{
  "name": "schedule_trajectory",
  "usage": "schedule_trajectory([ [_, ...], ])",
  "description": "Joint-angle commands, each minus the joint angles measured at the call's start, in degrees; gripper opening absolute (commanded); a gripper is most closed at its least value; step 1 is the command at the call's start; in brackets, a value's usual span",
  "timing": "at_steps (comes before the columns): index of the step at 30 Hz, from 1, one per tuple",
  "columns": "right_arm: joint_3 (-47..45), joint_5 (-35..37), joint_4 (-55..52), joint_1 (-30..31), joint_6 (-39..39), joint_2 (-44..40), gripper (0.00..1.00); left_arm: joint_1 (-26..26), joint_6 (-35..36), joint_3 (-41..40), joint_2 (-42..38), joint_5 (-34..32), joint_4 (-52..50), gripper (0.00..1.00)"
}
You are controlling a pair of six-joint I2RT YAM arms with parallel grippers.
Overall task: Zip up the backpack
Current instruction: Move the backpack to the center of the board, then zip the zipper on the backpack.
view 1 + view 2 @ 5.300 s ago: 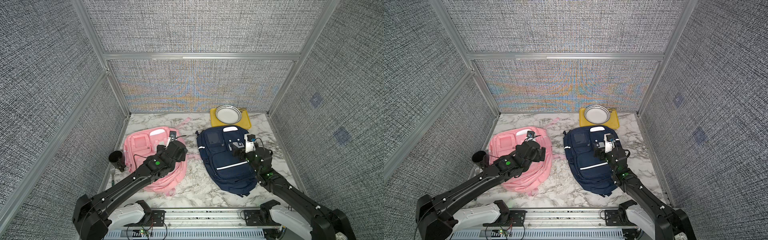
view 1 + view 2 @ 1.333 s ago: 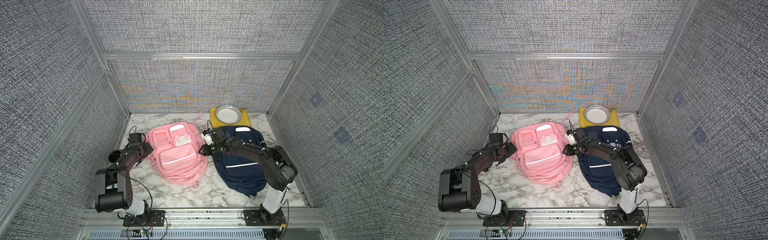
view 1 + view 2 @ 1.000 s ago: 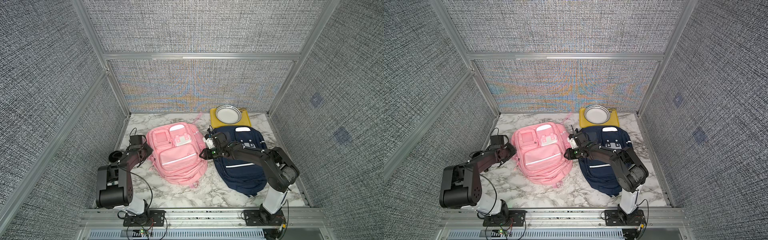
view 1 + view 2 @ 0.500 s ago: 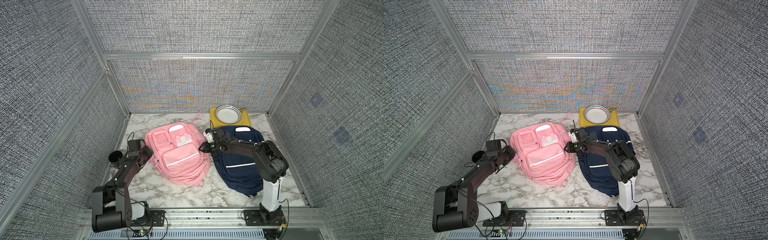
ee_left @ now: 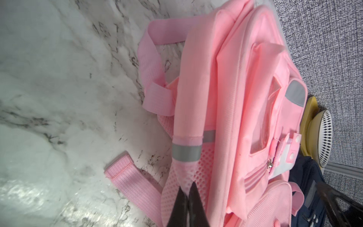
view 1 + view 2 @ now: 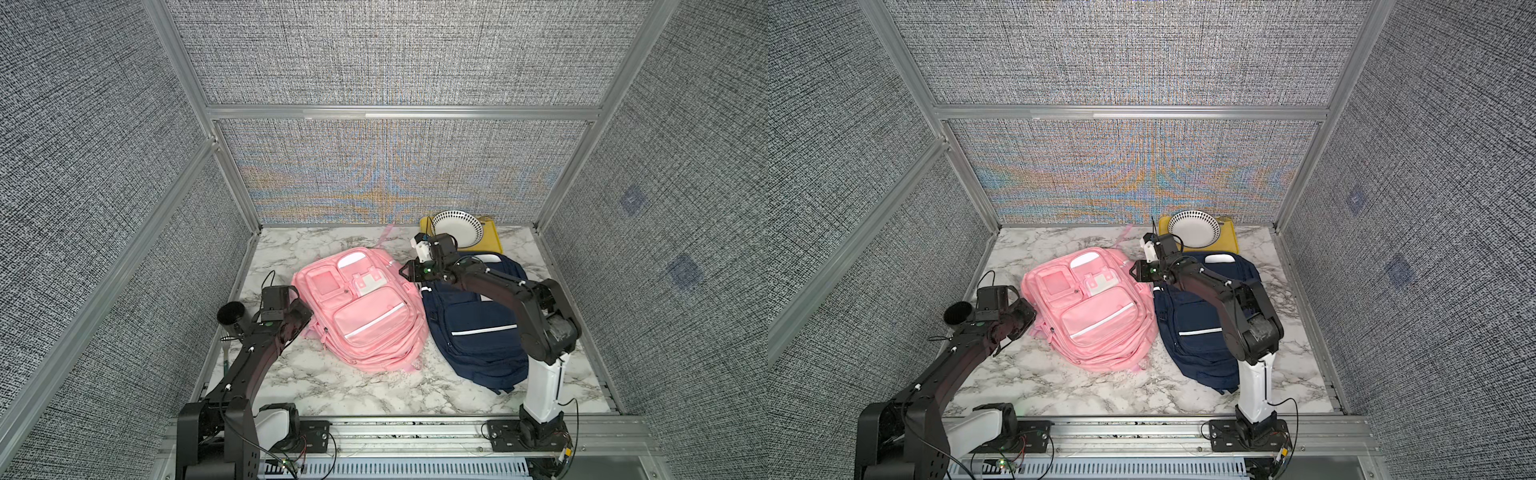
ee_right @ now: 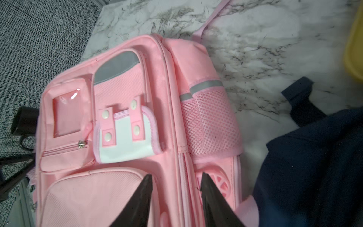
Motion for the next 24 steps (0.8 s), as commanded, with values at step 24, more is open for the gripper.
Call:
schedule_trajectory([
  [24, -23.82, 7.29, 43.08, 42.45, 27.51, -1.77, 0.47, -2.27, 0.89, -1.46, -5.09, 7.99, 1.86, 0.00],
])
